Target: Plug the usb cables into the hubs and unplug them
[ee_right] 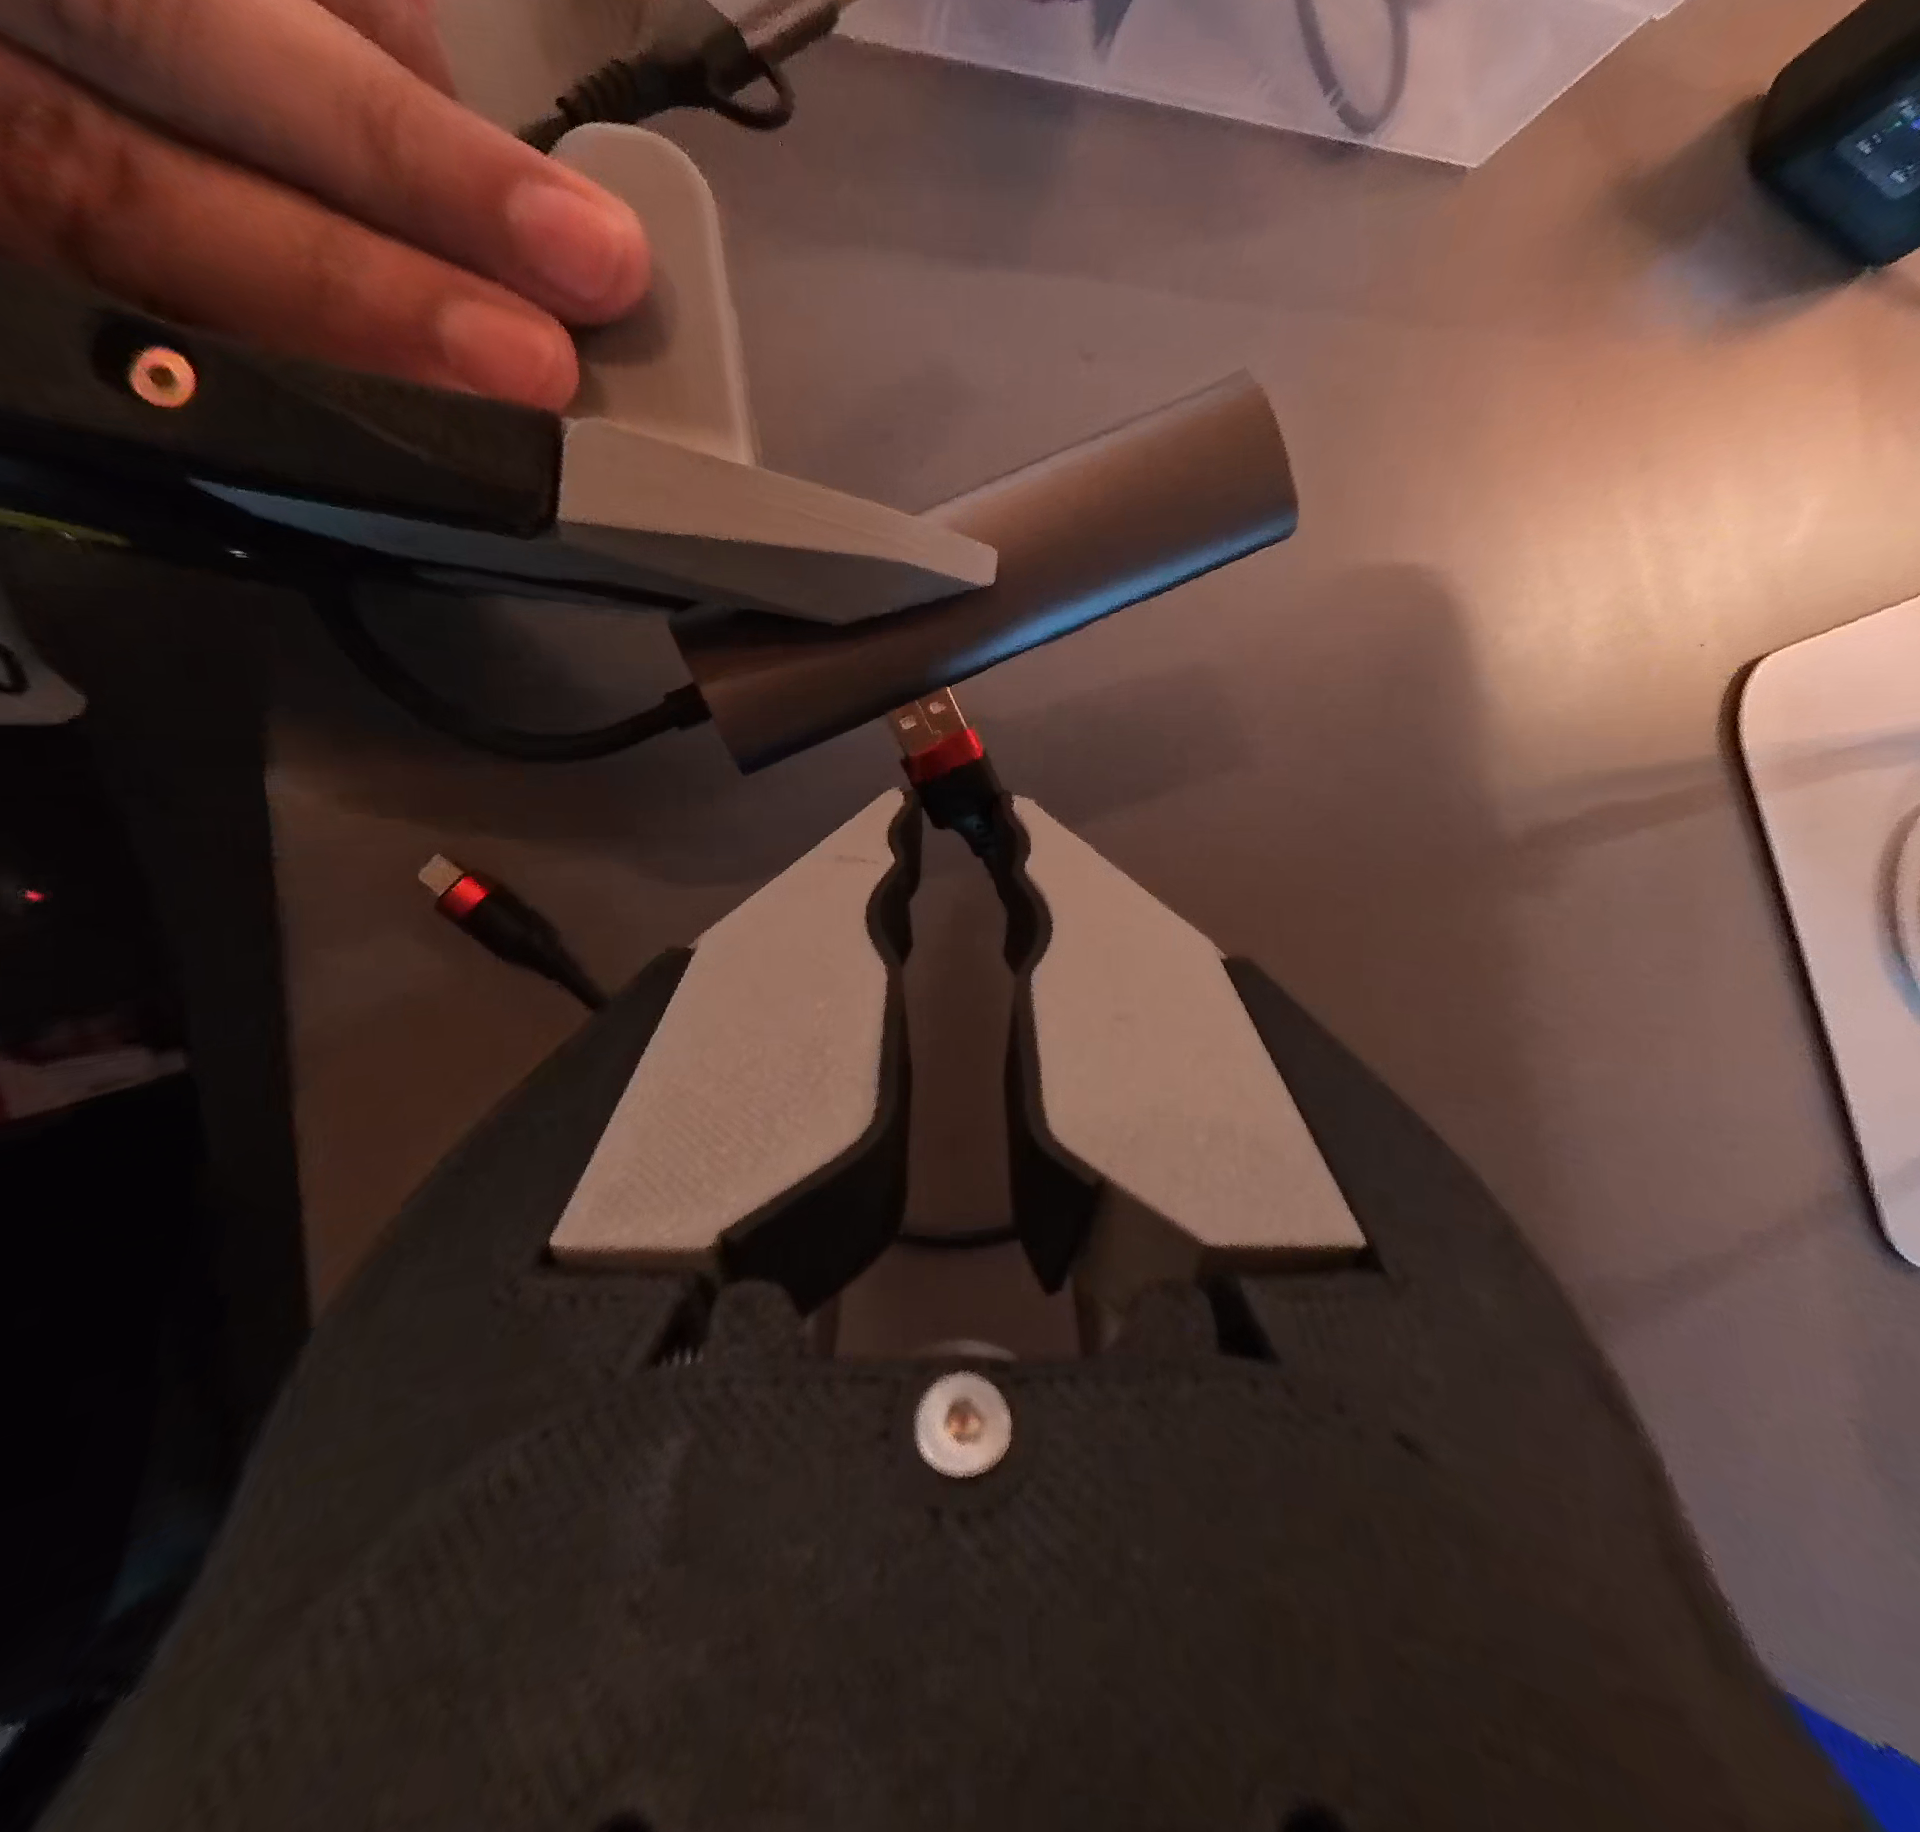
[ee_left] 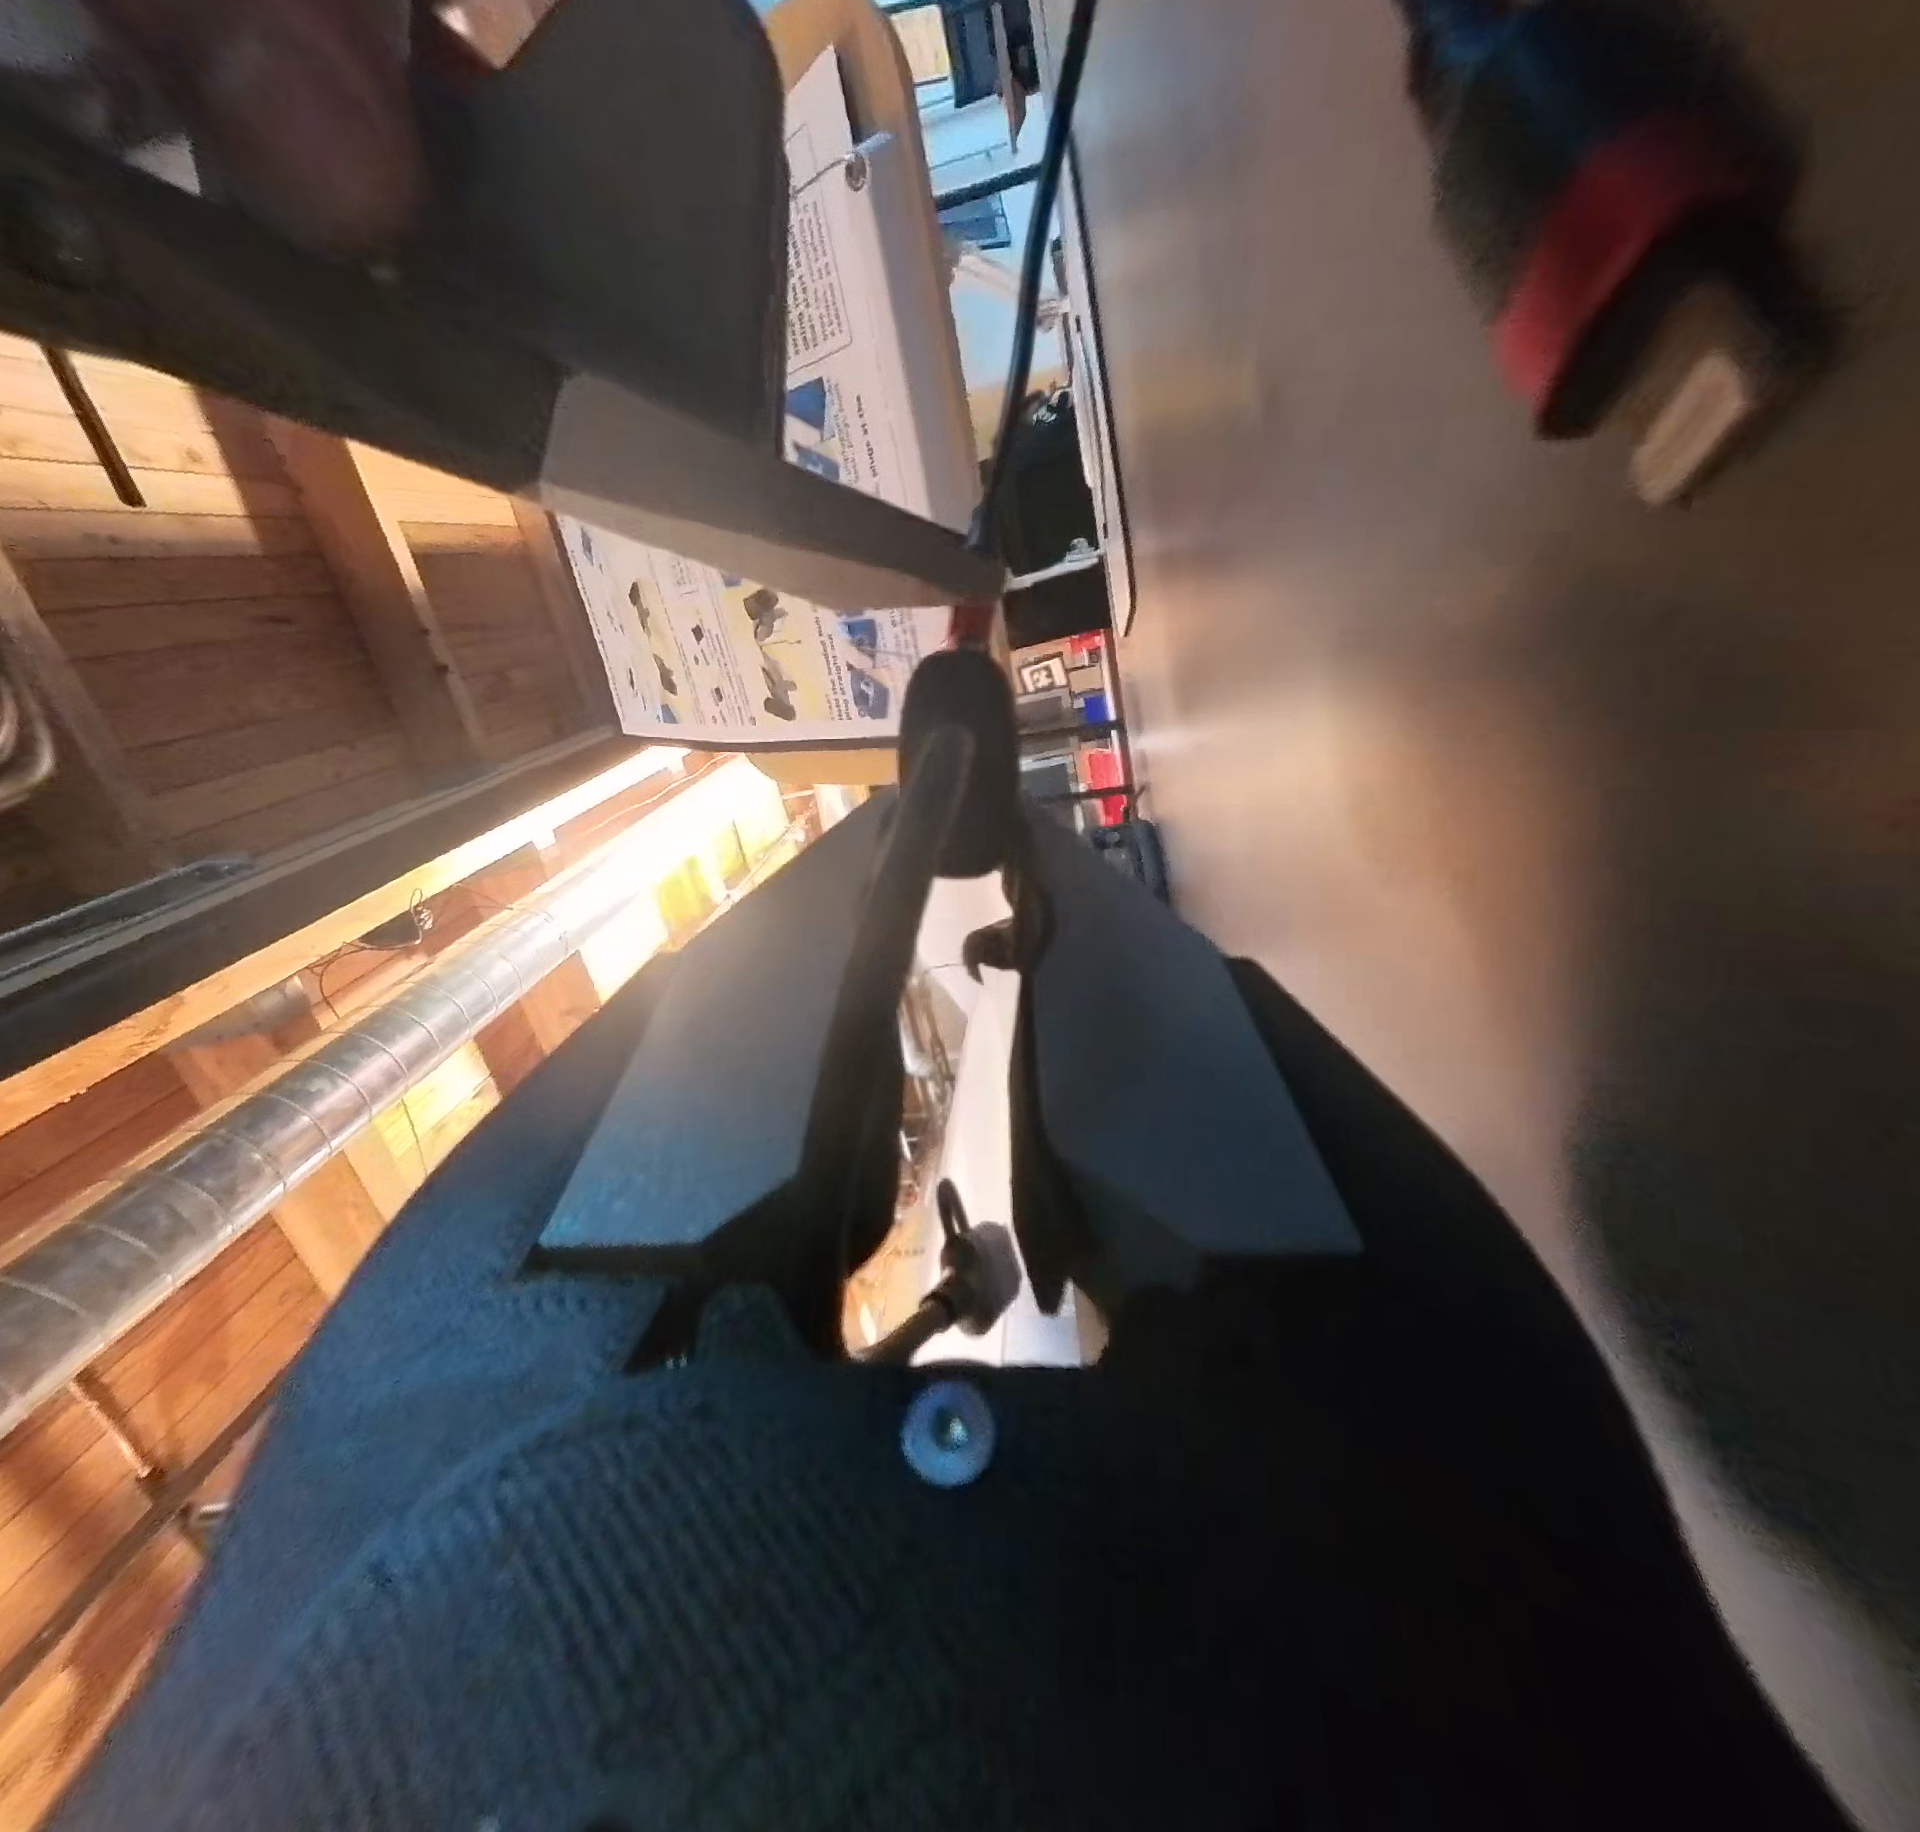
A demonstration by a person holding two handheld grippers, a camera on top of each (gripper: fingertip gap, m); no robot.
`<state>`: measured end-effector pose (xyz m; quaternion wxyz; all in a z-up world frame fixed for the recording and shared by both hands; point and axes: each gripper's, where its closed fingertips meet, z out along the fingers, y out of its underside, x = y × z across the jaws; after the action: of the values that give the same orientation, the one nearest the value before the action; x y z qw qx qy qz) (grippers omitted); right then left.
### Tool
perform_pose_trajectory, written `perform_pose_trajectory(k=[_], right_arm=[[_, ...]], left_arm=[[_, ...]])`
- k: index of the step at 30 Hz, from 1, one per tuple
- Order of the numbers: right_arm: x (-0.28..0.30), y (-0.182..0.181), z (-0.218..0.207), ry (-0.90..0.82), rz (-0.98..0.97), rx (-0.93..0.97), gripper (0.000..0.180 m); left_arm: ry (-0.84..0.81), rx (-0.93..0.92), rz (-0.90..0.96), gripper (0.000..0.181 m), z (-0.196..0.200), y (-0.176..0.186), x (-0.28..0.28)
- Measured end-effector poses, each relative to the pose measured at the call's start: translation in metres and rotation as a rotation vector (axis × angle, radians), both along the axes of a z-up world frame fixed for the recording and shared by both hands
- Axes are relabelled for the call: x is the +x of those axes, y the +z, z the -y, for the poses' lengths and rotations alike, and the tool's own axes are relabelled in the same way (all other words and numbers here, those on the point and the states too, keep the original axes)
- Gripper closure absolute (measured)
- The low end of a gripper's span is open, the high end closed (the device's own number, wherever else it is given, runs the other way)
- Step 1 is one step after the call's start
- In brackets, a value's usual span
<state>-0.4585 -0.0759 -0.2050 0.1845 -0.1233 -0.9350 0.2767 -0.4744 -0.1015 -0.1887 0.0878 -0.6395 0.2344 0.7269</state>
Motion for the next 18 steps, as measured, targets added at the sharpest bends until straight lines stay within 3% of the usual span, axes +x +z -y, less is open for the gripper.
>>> perform_pose_trajectory(k=[18], right_arm=[[-0.0021,-0.0038,0.0016,0.026,-0.053,0.038,0.17]], left_arm=[[0.009,-0.005,0.031,0.169,0.0017,-0.0047,-0.0038]])
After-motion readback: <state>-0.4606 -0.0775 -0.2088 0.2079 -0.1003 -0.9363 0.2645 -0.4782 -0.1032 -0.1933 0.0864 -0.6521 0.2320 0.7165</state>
